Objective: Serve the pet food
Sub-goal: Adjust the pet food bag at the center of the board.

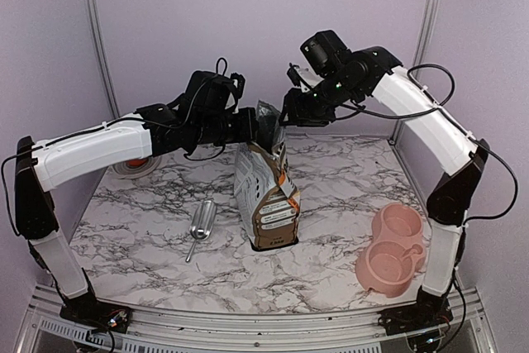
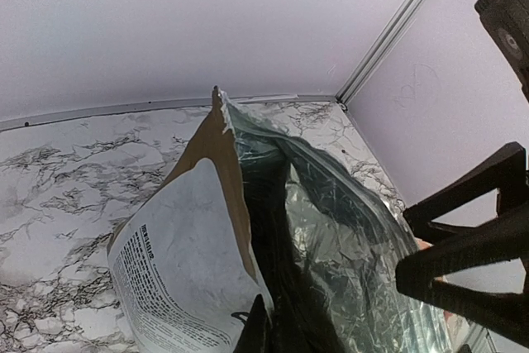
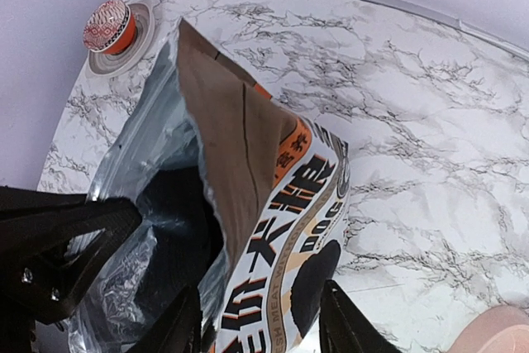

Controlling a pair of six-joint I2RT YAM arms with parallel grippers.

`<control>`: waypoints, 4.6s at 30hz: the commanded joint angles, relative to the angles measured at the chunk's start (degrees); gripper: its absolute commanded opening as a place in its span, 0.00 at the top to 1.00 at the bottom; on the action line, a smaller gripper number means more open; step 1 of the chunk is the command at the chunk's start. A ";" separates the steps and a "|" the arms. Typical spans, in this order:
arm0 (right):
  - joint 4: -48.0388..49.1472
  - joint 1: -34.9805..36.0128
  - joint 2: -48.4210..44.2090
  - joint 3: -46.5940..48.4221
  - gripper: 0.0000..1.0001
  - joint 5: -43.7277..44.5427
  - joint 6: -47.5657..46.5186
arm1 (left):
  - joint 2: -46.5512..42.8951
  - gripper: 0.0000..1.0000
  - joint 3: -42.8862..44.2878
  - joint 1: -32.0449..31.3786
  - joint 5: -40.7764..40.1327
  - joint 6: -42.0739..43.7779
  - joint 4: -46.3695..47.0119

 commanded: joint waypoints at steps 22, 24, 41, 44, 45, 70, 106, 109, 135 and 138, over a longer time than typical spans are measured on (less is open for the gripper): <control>6.30 -1.19 5.14 1.92 0.94 -6.76 -3.35 | -1.41 0.60 7.09 -0.39 3.27 -2.43 -7.20; 6.84 -1.19 4.58 1.47 0.94 -6.89 -3.86 | -1.10 0.59 8.24 -0.52 3.85 -3.34 -9.97; 11.80 -1.21 1.05 -4.42 0.95 -7.97 -6.26 | 7.06 0.59 16.67 -2.06 -1.11 -5.57 -25.31; 12.29 -1.20 0.23 -5.37 0.95 -7.69 -6.70 | 9.02 0.63 18.65 -2.05 -1.39 -5.74 -26.71; 12.39 -1.24 0.00 -5.73 0.95 -7.46 -6.83 | 9.36 0.63 19.25 -2.01 -1.65 -5.87 -27.48; 15.02 -2.25 -0.34 -8.15 0.95 -7.74 -9.56 | 4.68 0.43 21.81 -1.81 -7.99 -4.69 -33.02; 20.75 -5.89 0.54 4.28 1.00 -5.75 -12.39 | 11.26 1.00 41.00 7.40 -13.08 17.44 -35.47; 21.38 -6.62 0.35 5.04 1.00 -4.38 -12.92 | 11.06 1.00 44.45 7.78 -15.20 22.60 -35.73; 31.30 -6.98 -0.01 -5.38 1.00 -12.95 -15.02 | 17.12 0.28 42.63 8.40 -1.59 35.28 -27.79; 32.01 -7.03 -0.42 -6.14 1.00 -12.78 -15.36 | 19.92 0.28 44.79 9.84 1.52 38.73 -27.65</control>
